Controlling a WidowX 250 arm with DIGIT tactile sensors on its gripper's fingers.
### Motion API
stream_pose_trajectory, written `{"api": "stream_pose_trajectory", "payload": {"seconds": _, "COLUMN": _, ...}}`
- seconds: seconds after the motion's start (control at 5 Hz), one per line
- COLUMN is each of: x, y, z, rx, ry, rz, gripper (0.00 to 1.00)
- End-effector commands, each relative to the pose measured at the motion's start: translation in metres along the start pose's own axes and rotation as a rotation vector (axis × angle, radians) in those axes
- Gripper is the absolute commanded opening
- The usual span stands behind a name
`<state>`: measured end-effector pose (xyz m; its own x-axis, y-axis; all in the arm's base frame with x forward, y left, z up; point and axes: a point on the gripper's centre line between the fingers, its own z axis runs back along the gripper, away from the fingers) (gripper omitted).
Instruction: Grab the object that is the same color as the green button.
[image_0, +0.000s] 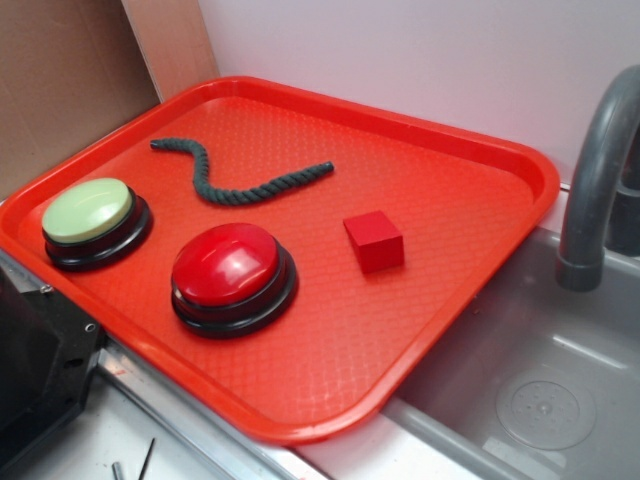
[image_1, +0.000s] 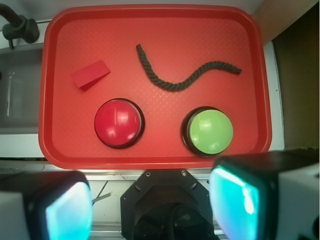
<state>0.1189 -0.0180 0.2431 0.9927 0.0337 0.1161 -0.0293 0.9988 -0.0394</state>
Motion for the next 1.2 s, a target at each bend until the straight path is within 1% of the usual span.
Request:
{"api": "stream_pose_trajectory", "payload": {"seconds": 0.0, "x": 0.0, "y": 0.0, "z": 0.0, "rx": 0.0, "ry": 0.0, "rz": 0.0, "gripper": 1.0}}
{"api": "stream_pose_trajectory", "payload": {"seconds": 0.2, "x": 0.014, "y": 0.001, "z": -0.01, "rx": 0.021, "ry": -0.034, "rz": 0.248, "gripper": 1.0}}
{"api": "stream_pose_trajectory", "payload": {"seconds": 0.4, "x": 0.032, "y": 0.01, "z": -0.024, "rx": 0.028, "ry": -0.051, "rz": 0.436, "gripper": 1.0}}
{"api": "stream_pose_trajectory", "payload": {"seconds": 0.6, "x": 0.058, "y": 0.032, "z": -0.048, "rx": 0.046, "ry": -0.06, "rz": 0.638, "gripper": 1.0}}
{"api": "stream_pose_trajectory", "payload": {"seconds": 0.8, "x": 0.081, "y": 0.062, "z": -0.076, "rx": 0.082, "ry": -0.094, "rz": 0.83, "gripper": 1.0}}
{"api": "stream_pose_trajectory", "payload": {"seconds": 1.0, "x": 0.092, "y": 0.088, "z": -0.101, "rx": 0.109, "ry": -0.154, "rz": 0.956, "gripper": 1.0}}
